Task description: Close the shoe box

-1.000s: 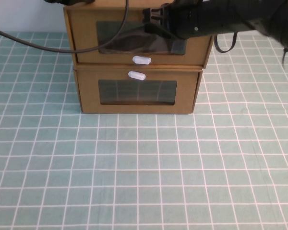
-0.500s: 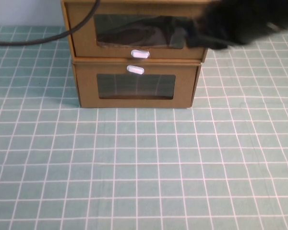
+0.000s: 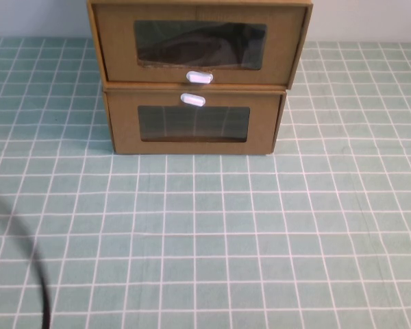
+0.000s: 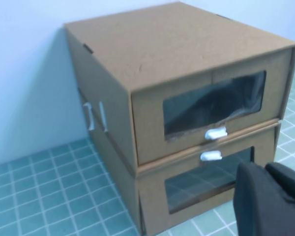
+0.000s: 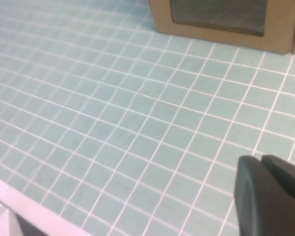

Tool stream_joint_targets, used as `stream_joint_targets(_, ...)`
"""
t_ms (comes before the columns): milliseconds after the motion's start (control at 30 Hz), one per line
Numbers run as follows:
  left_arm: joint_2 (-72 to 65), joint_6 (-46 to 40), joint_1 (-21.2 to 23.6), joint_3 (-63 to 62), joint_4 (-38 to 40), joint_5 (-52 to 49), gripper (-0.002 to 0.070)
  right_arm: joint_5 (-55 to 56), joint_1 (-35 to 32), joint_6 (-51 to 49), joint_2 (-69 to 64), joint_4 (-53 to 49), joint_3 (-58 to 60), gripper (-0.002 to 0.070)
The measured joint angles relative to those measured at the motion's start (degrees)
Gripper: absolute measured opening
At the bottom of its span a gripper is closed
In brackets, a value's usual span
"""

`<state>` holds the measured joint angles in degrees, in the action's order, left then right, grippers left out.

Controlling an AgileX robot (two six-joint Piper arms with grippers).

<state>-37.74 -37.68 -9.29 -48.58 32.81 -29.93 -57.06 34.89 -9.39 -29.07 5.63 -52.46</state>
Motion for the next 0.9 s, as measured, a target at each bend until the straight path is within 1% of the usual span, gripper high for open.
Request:
stream_joint_targets(133,13.14,-1.03,0.00,13.72,0.79,5.70,-0.0005,0.67,0.00,-2.24,12.84,0.00,7.77,-0.0011)
stream_joint_targets(233,21.63,-1.19,0.00,21.28,1.09,6.88,-0.0005,2.68,0.00,-2.65,19.96,0.13,13.76,-0.0011)
stream_joint_targets(333,28.86,-1.19,0.00,27.68,1.22,7.35,-0.0005,7.18,0.00,-2.65,25.68,0.37,19.83,-0.0011)
stream_joint_targets(467,36.27,-1.28,0.00,35.84,1.22,8.62,-0.0005,17.37,0.00,-0.80,29.58,0.37,29.02,-0.0011)
stream_joint_targets(533,37.88,-1.28,0.00,39.31,1.26,10.66,-0.0005,23.02,0.00,-0.38,29.84,0.37,34.03,-0.0011)
stream_joint_targets(767,38.31,-1.28,0.00,49.05,2.08,23.26,-0.0005,46.22,0.00,0.13,29.84,0.37,48.45,-0.0011)
stream_joint_targets(833,38.31,-1.38,0.00,49.87,2.08,23.85,-0.0005,50.50,0.00,0.13,29.84,0.37,51.48,-0.0011)
stream_joint_targets(900,38.31,-1.38,0.00,50.04,2.47,23.85,-0.0005,52.04,0.00,0.13,29.84,0.37,53.28,-0.0011)
